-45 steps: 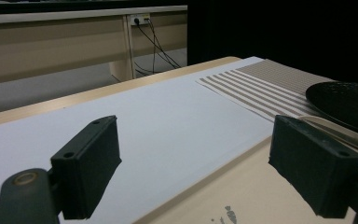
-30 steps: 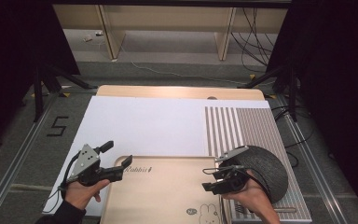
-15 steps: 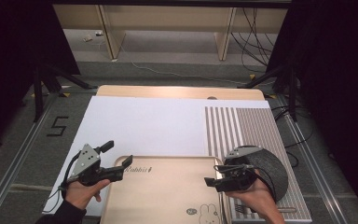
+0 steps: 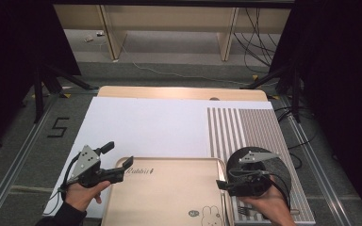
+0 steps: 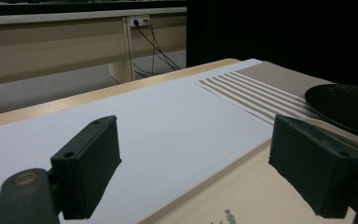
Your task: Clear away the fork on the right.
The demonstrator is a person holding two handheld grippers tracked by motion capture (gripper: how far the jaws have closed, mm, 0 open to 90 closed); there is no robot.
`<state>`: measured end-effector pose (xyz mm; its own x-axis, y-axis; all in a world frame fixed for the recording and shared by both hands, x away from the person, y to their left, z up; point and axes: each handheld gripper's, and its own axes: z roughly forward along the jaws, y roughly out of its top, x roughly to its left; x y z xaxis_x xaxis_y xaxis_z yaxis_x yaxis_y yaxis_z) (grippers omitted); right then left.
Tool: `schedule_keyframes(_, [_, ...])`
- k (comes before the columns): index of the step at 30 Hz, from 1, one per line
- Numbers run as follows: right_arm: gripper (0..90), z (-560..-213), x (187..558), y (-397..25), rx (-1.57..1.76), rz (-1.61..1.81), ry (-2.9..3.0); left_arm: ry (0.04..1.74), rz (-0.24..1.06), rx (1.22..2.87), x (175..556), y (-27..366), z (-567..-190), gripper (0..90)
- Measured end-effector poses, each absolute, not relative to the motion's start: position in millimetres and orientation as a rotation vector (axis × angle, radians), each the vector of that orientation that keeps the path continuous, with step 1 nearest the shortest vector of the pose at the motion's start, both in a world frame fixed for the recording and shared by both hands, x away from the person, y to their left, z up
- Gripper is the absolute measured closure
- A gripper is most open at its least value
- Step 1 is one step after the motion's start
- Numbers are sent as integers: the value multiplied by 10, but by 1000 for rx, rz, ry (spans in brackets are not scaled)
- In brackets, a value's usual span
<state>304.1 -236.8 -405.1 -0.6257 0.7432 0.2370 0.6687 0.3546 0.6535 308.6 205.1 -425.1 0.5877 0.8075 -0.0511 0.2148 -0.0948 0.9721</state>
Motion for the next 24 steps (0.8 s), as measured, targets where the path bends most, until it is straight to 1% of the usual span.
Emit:
schedule_keyframes(9, [269, -4042, 2889, -2584, 1347, 1094, 2456, 862, 616, 1628, 3079, 2042, -4249, 158])
schedule_keyframes(14, [250, -4055, 2802, -2717, 1385, 1083, 2424, 861, 618, 1632, 3078, 2035, -4252, 158])
schedule_keyframes(24, [249, -4069, 2694, -2911, 1433, 1042, 2375, 860, 616, 1632, 3078, 2035, -4253, 158])
